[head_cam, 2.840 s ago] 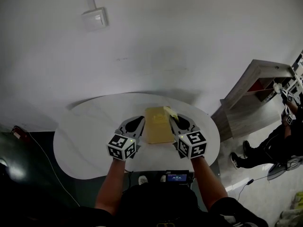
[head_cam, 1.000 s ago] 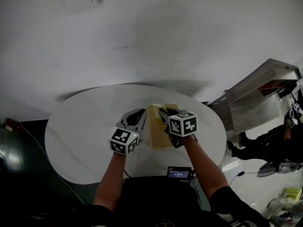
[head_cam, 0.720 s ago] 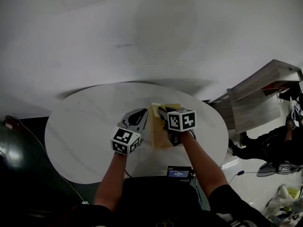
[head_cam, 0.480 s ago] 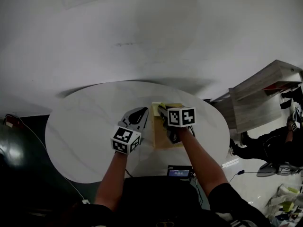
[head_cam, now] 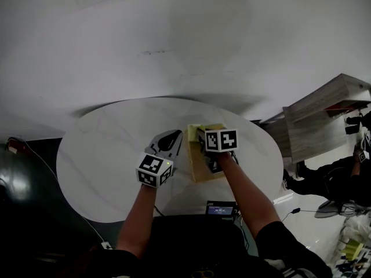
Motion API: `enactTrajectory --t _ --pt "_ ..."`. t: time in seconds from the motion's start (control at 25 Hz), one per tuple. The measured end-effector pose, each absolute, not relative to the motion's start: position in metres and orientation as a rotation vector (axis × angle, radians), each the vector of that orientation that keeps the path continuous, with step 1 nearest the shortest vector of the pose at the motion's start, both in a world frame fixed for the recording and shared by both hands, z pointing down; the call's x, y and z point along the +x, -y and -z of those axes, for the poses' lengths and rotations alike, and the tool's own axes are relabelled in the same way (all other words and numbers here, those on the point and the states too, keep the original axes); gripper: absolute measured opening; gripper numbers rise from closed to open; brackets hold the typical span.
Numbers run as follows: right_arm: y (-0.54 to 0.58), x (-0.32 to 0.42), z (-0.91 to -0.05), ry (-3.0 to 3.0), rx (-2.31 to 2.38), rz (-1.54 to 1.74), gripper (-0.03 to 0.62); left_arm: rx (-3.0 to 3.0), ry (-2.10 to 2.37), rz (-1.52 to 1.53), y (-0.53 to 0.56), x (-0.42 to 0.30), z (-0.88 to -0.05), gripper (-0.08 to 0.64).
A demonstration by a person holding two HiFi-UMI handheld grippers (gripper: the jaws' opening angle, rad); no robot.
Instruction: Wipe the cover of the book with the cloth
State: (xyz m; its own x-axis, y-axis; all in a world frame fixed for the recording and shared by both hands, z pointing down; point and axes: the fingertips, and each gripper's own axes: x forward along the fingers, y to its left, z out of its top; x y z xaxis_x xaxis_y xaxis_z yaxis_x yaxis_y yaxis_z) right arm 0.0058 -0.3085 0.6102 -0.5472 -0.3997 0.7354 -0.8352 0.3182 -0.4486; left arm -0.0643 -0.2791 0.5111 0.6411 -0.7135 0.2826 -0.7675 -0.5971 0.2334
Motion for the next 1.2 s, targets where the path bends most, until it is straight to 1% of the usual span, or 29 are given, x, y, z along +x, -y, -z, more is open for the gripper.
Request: enactTrajectory --t 0.48,1.2 --pt "0.309 0.015 -0.609 2.091 1.089 -1.125 0.087 2.523 1.175 -0.246 0.279 -0.063 -0.517 0.009" --pt "0.316 0.068 -0.608 2.059 1.182 -1.115 0.087 2.526 1.162 -0.249 0.279 -0.055 -0.518 0.009"
